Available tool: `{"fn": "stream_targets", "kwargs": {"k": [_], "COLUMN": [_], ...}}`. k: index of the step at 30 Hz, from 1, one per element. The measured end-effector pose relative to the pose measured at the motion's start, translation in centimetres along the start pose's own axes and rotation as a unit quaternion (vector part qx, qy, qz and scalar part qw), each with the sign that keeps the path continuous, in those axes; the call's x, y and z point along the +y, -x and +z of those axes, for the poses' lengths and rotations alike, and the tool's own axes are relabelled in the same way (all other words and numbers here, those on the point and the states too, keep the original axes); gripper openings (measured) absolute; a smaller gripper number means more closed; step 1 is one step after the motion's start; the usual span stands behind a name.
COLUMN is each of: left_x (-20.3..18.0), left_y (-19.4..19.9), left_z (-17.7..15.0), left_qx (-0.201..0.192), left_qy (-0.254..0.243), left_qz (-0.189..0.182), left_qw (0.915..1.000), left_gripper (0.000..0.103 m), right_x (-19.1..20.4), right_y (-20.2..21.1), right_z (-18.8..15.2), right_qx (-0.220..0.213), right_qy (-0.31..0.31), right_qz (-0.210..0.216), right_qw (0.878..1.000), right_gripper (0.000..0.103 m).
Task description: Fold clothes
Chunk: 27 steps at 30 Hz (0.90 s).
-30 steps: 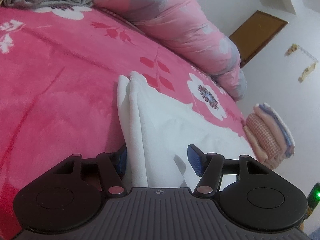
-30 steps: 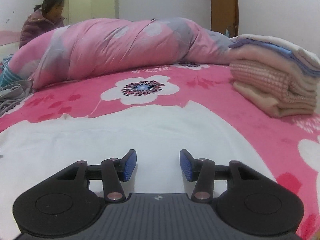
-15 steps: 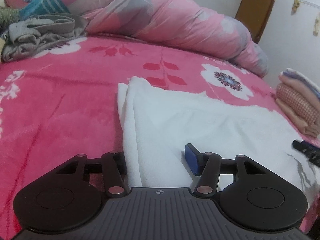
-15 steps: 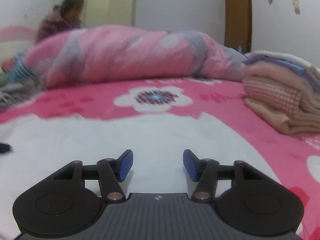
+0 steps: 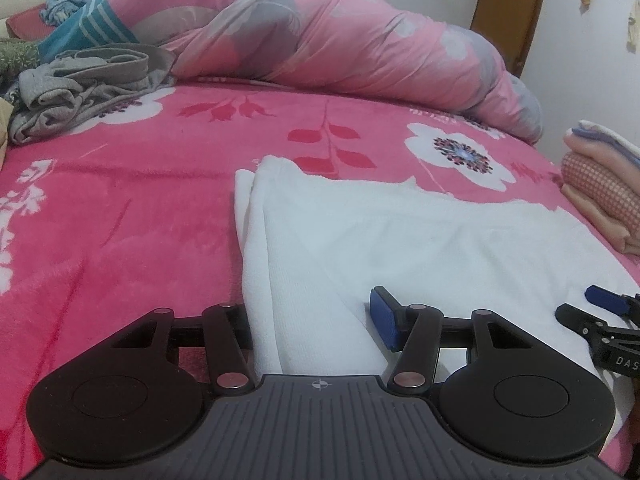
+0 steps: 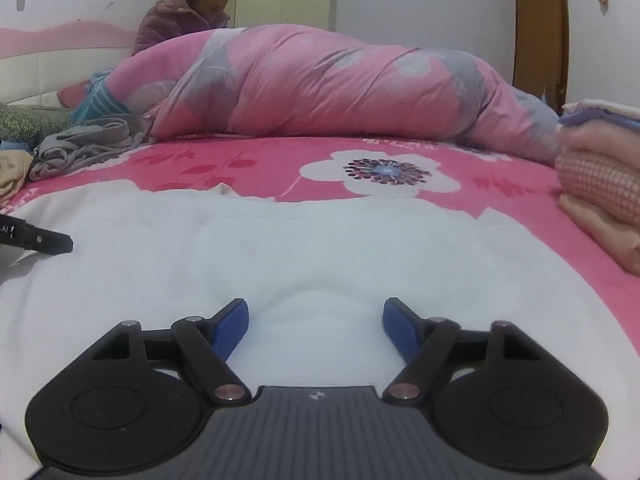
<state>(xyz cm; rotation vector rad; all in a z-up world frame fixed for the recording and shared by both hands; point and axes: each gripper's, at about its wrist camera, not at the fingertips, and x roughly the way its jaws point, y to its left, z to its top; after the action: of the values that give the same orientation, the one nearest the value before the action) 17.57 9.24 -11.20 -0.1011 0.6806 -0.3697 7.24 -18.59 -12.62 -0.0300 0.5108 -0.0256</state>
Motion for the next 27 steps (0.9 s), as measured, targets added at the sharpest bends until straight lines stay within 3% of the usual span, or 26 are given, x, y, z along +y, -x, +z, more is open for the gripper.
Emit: {"fn": "stream_targets", "kwargs": {"k": [27], "left_x": [-0.35], "left_y": [-0.06], "left_z": [-0.11], "left_qx": [-0.003], "left_qy": [-0.007], "left_qz": [0.012], "left_qw": [0.9999], "left_gripper": [0.057], "right_x": [-0.19], "right_y": [0.12], "right_z": [-0.6], "right_qx": [-0.013], "right_qy": [0.001], "right_qz": [0.0], "right_qw": [1.0], "right_gripper": [0.077]}}
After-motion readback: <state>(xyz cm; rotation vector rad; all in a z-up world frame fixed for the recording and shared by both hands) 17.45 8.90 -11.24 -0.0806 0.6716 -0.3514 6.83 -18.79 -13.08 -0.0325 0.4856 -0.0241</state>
